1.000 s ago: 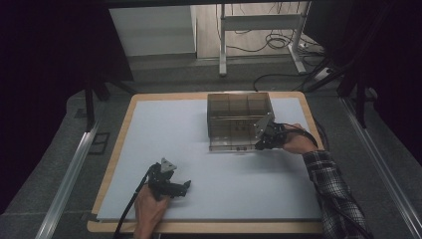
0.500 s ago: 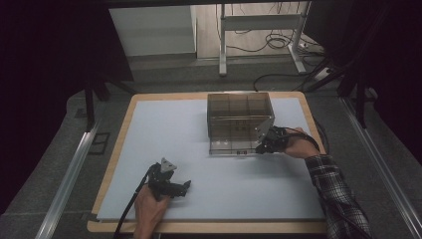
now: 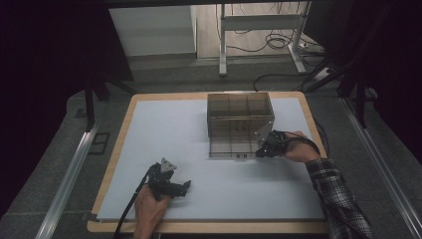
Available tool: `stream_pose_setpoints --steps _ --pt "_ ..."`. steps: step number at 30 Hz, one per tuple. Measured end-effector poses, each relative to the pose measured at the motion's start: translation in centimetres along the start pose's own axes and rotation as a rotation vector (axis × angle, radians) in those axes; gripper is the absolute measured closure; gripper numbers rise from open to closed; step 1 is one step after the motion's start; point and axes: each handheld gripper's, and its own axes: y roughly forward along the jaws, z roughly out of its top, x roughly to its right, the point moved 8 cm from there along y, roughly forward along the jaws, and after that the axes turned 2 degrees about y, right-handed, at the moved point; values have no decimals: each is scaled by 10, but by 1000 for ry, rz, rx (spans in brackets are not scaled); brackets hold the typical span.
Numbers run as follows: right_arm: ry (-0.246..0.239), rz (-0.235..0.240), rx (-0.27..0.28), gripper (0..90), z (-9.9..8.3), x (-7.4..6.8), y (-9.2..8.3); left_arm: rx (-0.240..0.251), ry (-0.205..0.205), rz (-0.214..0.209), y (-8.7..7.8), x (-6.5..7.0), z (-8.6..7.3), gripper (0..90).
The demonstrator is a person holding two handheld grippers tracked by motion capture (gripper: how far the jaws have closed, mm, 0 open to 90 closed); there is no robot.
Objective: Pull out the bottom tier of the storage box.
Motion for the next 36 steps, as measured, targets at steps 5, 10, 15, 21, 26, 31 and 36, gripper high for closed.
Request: stream_pose_setpoints --steps 5,10,15,21,26,31,36 --pt "-5 -21 4 778 1 -1 1 0 0 0 0 0 0 0" --pt "3 -27 12 741 2 -2 -1 0 0 0 0 0 0 0" --pt "18 -35 23 698 2 -3 -4 0 0 0 0 0 0 0" --pt "23 -47 33 658 5 -5 -7 0 0 0 0 0 0 0" --pt "28 -52 38 630 8 -9 -9 0 0 0 0 0 0 0" --pt "17 -67 52 593 12 -10 -10 0 1 0 0 0 0 0" --pt "25 -81 67 543 16 -12 -13 0 1 1 0 0 0 0"
